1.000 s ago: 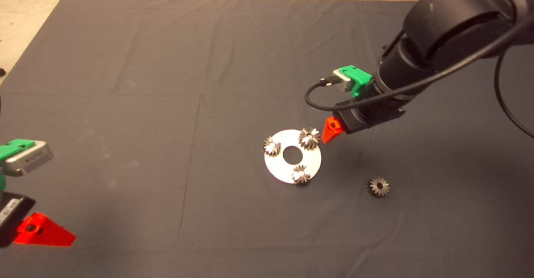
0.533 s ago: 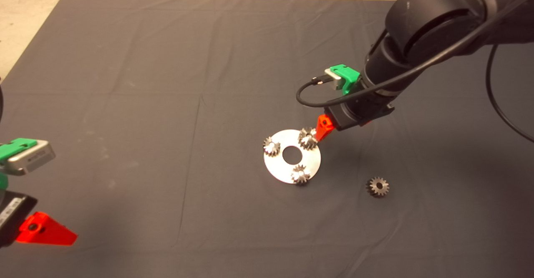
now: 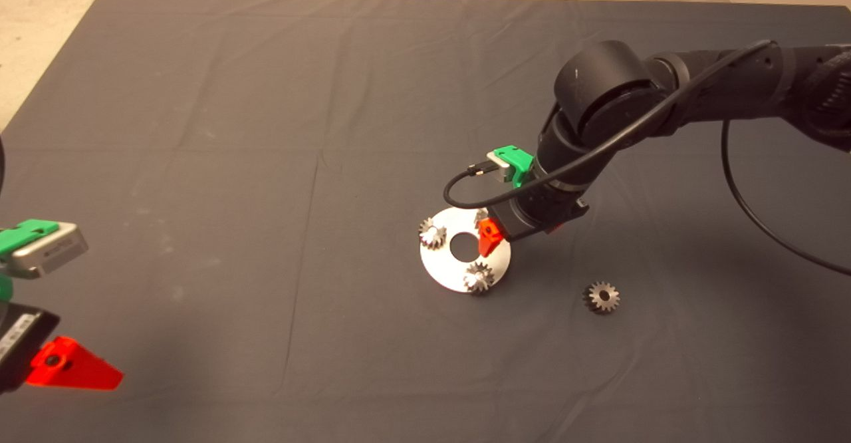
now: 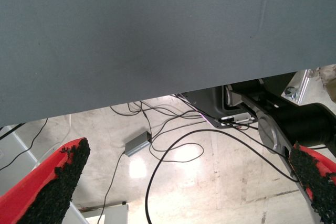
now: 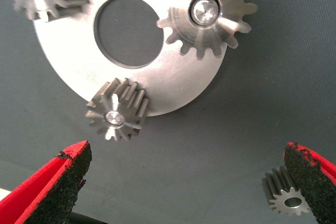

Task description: Remove an incorrectly installed larger gear and replace it with the correct smaller gear

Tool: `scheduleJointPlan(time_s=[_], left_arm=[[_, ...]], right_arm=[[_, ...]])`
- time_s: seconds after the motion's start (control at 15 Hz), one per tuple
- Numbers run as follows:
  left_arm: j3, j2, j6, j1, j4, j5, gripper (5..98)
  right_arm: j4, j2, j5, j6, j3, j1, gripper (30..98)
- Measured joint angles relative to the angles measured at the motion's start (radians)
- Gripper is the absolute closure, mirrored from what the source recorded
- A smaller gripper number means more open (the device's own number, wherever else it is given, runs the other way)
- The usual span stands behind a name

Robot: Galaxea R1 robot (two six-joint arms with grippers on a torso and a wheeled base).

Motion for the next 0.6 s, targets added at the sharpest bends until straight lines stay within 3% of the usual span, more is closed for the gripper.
scheduleJointPlan(time_s=[0.6], left_arm=[[-0.001,0.002,0.000,0.000,0.000,0.000,5.4]], right_arm=[[-0.055,0.013,0.001,-0.114,-0.142,-0.003,31.4]])
